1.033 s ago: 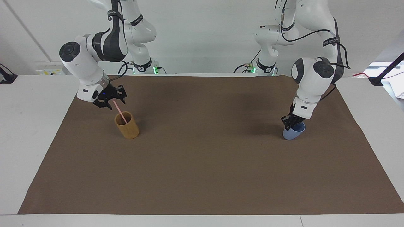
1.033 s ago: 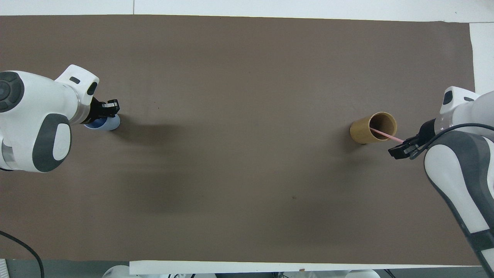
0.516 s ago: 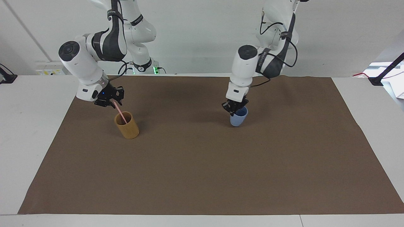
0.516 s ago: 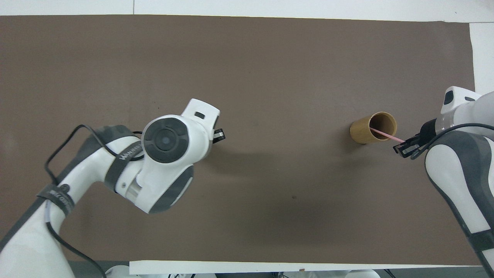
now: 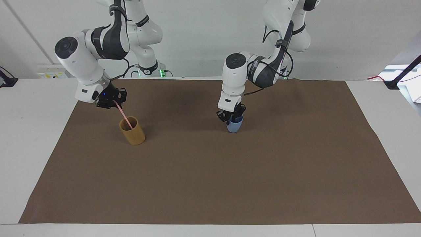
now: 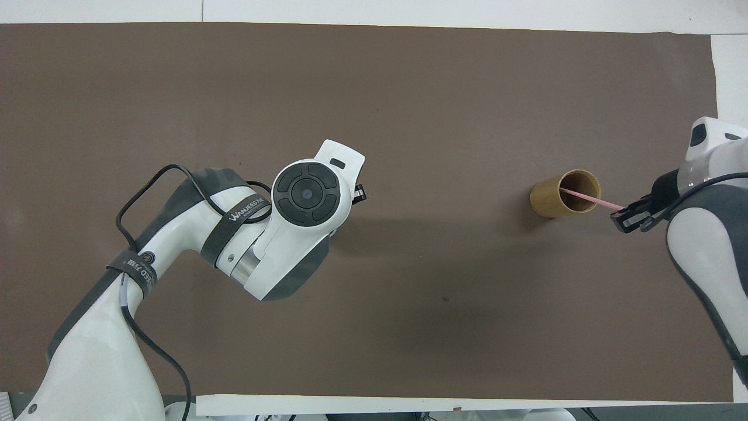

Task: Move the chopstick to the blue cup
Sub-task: 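Release the blue cup with the left gripper while the right gripper carries the chopstick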

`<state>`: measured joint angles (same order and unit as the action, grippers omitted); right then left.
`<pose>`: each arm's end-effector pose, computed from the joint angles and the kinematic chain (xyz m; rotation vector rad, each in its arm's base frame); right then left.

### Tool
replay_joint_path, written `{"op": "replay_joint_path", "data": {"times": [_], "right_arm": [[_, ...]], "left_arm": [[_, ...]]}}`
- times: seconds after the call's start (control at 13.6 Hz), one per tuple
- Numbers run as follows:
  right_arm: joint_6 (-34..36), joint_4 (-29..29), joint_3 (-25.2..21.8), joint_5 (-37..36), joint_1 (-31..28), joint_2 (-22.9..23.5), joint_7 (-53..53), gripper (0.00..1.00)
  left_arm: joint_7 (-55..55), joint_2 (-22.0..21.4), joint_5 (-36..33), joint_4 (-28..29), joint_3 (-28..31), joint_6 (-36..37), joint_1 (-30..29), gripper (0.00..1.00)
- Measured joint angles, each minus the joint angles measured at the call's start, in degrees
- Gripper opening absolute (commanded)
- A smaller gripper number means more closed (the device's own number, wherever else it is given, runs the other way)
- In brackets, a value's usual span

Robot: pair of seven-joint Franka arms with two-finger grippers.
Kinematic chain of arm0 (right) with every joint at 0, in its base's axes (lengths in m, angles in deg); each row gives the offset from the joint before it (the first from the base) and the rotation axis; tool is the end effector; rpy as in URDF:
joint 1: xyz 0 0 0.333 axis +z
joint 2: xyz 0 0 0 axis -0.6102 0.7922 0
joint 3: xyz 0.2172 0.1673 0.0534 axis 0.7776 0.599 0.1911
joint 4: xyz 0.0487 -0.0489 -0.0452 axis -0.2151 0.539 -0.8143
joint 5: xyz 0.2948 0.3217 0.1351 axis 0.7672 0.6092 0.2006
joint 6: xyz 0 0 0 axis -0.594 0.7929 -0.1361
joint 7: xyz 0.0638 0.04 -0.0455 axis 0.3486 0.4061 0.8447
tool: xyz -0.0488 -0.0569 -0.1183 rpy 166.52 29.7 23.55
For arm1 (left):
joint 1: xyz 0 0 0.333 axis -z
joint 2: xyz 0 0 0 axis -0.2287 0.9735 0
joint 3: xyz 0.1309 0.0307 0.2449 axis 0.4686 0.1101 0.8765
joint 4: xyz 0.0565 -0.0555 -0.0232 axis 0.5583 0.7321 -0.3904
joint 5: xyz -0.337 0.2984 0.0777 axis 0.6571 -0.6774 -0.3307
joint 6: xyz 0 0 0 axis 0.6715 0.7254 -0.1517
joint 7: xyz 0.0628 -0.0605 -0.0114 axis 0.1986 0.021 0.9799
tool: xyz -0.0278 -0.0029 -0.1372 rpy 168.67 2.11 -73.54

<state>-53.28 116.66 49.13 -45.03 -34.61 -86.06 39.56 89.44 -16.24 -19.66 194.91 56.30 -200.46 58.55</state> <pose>0.5652 -0.0326 0.4037 -2.9381 -0.7175 0.1826 0.4859 -0.4496 0.2926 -3.0941 -0.3757 -0.1209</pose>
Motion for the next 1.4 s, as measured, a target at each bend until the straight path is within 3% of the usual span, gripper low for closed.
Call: {"op": "replay_joint_path", "data": {"times": [0.15, 0.37, 0.52, 0.66, 0.81, 0.96, 1.18, 1.4], "right_arm": [[7.8, -7.0, 0.0, 0.0, 0.0, -0.1, 0.0, 0.0], [19.3, -17.4, 0.1, 0.0, 0.1, -0.3, -3.2, 0.0], [25.5, -23.4, 1.6, 0.7, 0.4, -0.4, -8.2, 0.0], [28.3, -26.9, 6.0, 4.2, 0.5, 0.2, -19.3, 0.0], [25.6, -27.8, 13.5, 8.5, 1.0, 1.7, -35.0, 0.0], [18.8, -27.4, 20.3, 12.6, 4.8, 4.1, -52.2, 0.0], [6.7, -26.7, 21.6, 13.7, 17.1, 10.4, -70.4, 0.0], [-1.5, -24.1, 21.6, 13.7, 23.6, 15.3, -78.1, 0.0]], "left_arm": [[0.0, -1.4, 0.0, -1.7, 0.1, 1.9, -0.1, 1.0], [-0.1, -8.3, -0.2, -4.0, 1.0, 10.3, -2.0, 1.0], [-8.2, -14.2, -0.6, -4.6, 1.7, 17.2, -9.9, 1.0], [-23.2, -17.9, -0.6, -4.9, 2.4, 21.1, -21.7, 1.0], [-36.7, -18.6, -0.5, -6.7, 2.7, 24.4, -30.9, 1.0], [-44.8, -18.6, 0.2, -8.3, 2.7, 25.9, -35.9, 1.0], [-45.7, -18.2, 0.9, -8.5, 2.1, 26.4, -36.5, 1.0], [-45.7, -18.1, 0.9, -8.5, 1.5, 26.5, -36.5, 1.0]]}}
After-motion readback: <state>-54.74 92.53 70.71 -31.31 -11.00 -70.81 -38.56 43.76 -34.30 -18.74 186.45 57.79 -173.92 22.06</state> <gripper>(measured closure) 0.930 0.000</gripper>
